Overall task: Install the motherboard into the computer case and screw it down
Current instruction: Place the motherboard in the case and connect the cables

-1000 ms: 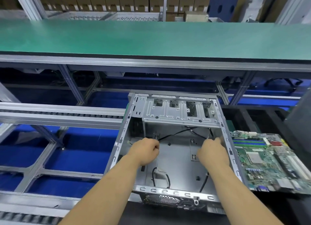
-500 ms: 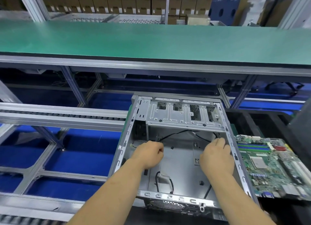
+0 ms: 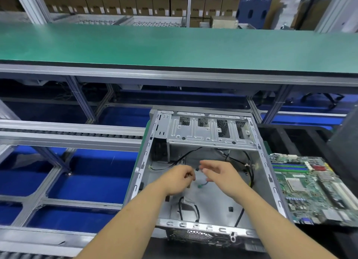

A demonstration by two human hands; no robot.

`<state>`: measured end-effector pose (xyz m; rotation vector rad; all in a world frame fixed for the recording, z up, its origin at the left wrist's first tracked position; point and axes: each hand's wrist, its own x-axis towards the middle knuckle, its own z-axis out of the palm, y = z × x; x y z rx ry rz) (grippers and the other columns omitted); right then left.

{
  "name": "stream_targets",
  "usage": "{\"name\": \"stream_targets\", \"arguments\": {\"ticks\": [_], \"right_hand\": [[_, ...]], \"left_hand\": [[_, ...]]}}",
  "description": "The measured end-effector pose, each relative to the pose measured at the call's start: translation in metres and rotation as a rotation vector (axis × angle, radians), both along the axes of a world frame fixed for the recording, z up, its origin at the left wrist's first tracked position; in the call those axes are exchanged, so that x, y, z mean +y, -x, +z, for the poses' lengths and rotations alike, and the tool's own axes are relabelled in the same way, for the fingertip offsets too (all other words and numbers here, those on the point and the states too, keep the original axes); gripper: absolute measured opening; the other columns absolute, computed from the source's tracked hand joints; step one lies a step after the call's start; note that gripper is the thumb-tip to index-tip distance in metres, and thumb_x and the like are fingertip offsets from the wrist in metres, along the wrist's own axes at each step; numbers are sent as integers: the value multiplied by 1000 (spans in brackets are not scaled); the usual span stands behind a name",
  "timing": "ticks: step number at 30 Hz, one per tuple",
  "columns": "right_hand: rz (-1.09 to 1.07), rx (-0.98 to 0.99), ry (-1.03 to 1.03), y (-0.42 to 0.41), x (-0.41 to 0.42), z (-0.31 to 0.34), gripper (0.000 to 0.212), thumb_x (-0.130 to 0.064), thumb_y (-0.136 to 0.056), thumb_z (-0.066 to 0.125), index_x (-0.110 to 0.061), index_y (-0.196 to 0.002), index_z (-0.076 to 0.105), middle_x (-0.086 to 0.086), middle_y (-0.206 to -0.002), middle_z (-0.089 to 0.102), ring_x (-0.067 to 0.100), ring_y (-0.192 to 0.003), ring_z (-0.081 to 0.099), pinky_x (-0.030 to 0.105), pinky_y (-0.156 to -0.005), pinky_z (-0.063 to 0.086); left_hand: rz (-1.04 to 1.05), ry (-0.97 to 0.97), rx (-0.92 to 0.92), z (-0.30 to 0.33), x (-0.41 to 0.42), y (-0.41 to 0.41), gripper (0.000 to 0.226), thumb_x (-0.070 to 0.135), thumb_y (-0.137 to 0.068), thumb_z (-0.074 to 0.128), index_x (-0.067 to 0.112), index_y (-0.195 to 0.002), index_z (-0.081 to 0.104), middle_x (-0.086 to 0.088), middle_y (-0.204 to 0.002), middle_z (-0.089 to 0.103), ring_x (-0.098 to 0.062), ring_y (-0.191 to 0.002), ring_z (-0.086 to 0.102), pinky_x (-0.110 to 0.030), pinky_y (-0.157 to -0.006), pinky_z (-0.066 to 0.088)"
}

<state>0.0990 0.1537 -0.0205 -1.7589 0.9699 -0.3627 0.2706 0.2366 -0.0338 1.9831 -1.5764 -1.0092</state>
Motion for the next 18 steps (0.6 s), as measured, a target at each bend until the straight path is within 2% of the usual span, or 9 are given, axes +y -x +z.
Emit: {"name": "stream_targets", "arguments": {"ticks": [3,5,6,8,9,11,13,16,18], "right_hand": [[-49,256,137,8,-10,-10,37,-17,-100,60,-16,-136,63,-3,-114,68,11,-101,62,21,-86,45],[3,402,107,10,-16,-17,45,-23,-100,59,-17,-144,54,1,-120,63,15,-102,56,22,-86,40],[40,430,82,9,-20,-21,41,-24,-100,59,-18,-141,56,-1,-116,60,17,-104,55,23,-87,39],[105,448,84,3,-29,-25,18,-21,-102,56,-12,-115,65,-4,-97,56,19,-94,52,26,-78,38],[105,424,85,-4,-35,-25,21,-17,-104,53,-4,-113,66,1,-95,60,18,-88,53,28,-73,41],[9,276,-27,-19,-43,-28,22,-12,-106,48,-3,-118,64,13,-109,67,20,-88,65,35,-72,54],[-190,109,-158,-35,-51,-35,23,-7,-106,47,-8,-121,64,14,-120,67,29,-104,70,45,-86,58],[-520,-58,-381,-54,-68,-52,21,-7,-100,59,-6,-120,66,14,-126,68,34,-108,68,43,-97,55],[-731,-357,-628,-64,-79,-57,21,-8,-101,56,-5,-121,63,12,-127,67,32,-114,66,38,-97,56]], "left_hand": [[-6,-28,-94,-2,0,-3,19,16,-93,49,17,-100,66,3,-92,66,-12,-80,57,-21,-71,45],[-46,-72,-194,-5,2,-6,22,16,-91,47,16,-101,67,-1,-102,66,-17,-89,57,-26,-78,46],[-63,-93,-230,-6,2,-7,23,16,-91,46,16,-102,67,-2,-106,66,-19,-92,57,-28,-80,47],[-81,-122,-265,-7,2,-8,24,17,-91,45,17,-101,67,-3,-110,66,-19,-93,56,-30,-81,48],[-84,-128,-275,-8,3,-8,24,17,-91,45,17,-101,66,-3,-110,66,-19,-92,55,-29,-80,47],[-87,-136,-289,-7,3,-8,23,17,-91,45,18,-101,66,-4,-111,66,-21,-95,57,-29,-78,47],[-83,-149,-298,-8,4,-9,23,16,-91,43,18,-99,64,-4,-109,66,-22,-95,58,-29,-75,46],[-101,-167,-340,-10,5,-9,18,17,-90,42,22,-93,59,-5,-109,65,-25,-95,58,-31,-73,45],[-117,-188,-369,-11,6,-9,13,18,-90,41,26,-89,52,-6,-109,63,-27,-96,57,-34,-77,47]]}}
